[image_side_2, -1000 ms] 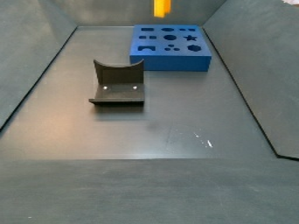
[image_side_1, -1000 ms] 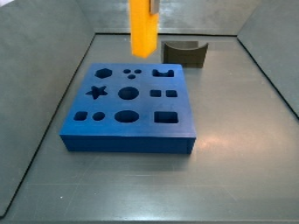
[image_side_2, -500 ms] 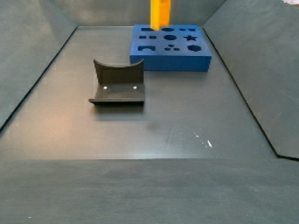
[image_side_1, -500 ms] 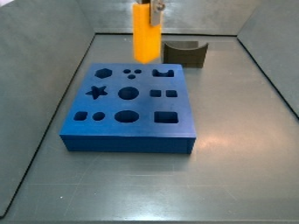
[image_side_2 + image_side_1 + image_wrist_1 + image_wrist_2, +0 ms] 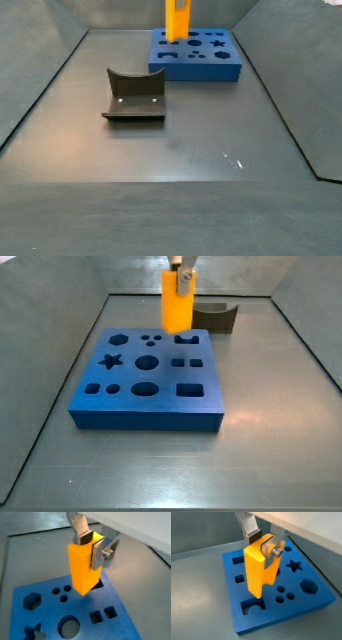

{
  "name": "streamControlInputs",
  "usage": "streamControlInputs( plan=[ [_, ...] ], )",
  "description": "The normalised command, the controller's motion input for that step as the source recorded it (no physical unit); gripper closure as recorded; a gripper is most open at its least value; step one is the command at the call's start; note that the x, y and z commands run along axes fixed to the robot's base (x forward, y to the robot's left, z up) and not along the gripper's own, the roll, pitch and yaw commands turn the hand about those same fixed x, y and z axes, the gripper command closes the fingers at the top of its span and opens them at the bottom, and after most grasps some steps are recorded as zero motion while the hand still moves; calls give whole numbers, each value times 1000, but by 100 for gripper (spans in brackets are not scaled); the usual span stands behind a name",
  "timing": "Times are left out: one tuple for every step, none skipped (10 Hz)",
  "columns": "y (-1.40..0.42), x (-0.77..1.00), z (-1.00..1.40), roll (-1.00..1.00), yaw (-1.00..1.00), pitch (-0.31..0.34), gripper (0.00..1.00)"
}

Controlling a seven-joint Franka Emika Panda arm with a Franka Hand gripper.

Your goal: Insert the arch object.

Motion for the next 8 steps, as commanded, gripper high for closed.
streamControlInputs(
  plan=[
    [111, 194, -251, 0, -946, -13, 100],
    [106, 186, -269, 0, -954, -1, 100],
    [97, 154, -283, 0, -969, 0, 100],
    [89, 146, -280, 0, -974, 0, 100],
    [86, 146, -269, 0, -977, 0, 100],
    [86, 163, -231, 0, -963, -19, 100],
    [240, 334, -226, 0, -783, 0, 100],
    [126, 171, -180, 41, -291, 0, 100]
  ],
)
